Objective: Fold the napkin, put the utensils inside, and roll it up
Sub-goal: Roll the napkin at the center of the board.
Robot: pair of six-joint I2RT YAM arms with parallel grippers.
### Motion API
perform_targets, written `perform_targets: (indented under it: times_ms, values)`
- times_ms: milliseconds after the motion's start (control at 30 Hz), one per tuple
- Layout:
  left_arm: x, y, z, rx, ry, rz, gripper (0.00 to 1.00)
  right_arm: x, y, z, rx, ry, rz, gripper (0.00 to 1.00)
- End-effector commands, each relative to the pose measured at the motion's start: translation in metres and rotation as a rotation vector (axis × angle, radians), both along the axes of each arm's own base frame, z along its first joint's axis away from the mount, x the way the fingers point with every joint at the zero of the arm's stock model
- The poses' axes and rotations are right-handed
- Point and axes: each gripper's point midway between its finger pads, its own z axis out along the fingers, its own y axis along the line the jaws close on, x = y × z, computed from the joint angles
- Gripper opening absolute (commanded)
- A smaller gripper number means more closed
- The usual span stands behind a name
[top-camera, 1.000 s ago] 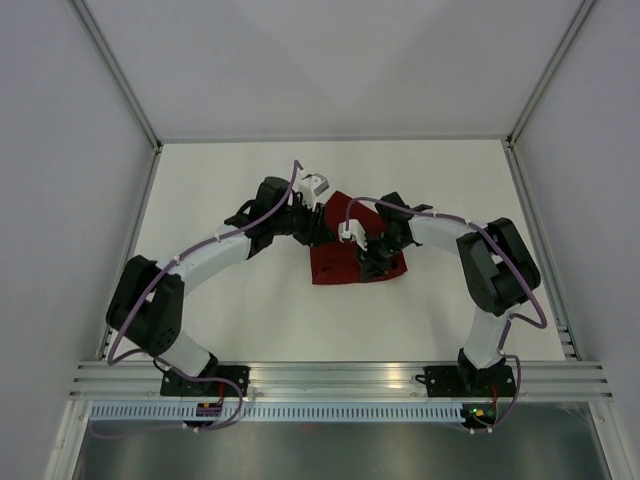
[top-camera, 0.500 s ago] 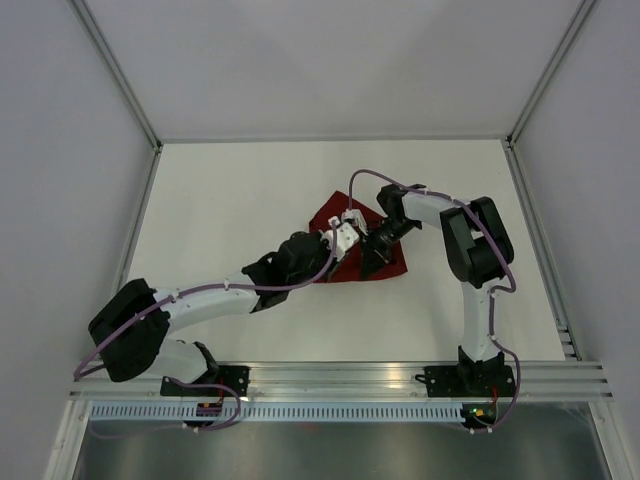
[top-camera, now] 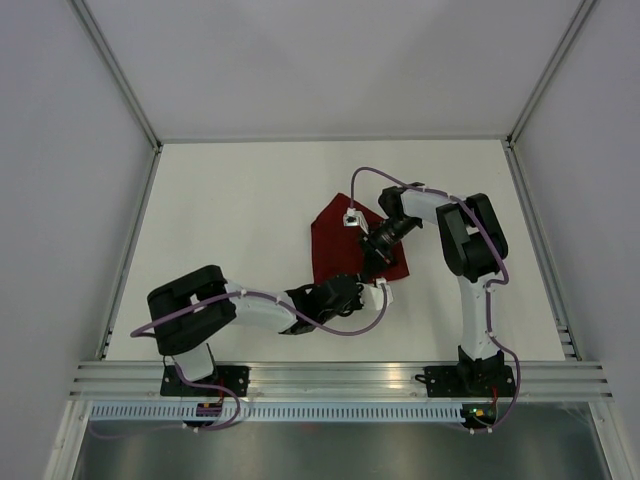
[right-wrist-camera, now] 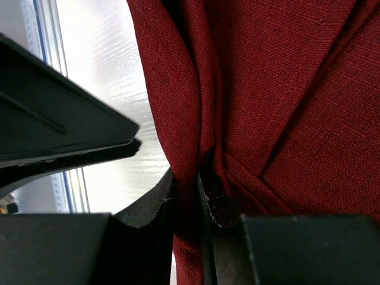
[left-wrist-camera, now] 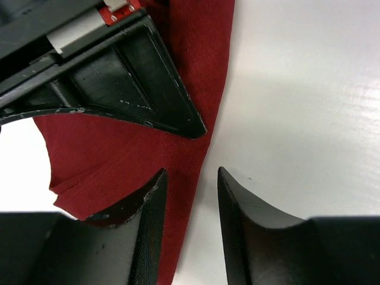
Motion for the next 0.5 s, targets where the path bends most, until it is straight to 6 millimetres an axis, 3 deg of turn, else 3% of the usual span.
perform_targets:
  times_ms: [0,333,467]
  values:
    - [0.015,-0.015,0.019,-0.008,-0.114,-0.015,0.45,-0.007,-0.026,-0.039,-0.126,0.006,0.056,0.25]
    - [0.018,-0.017,-0.012,0.077,-0.076,-0.030,0.49,-0.010,-0.032,-0.045,-0.140,0.041,0.054,0.26]
    - [0.012,-0.016,-0.025,0.111,-0.015,-0.038,0.43,-0.010,-0.035,-0.047,-0.142,0.050,0.052,0.26]
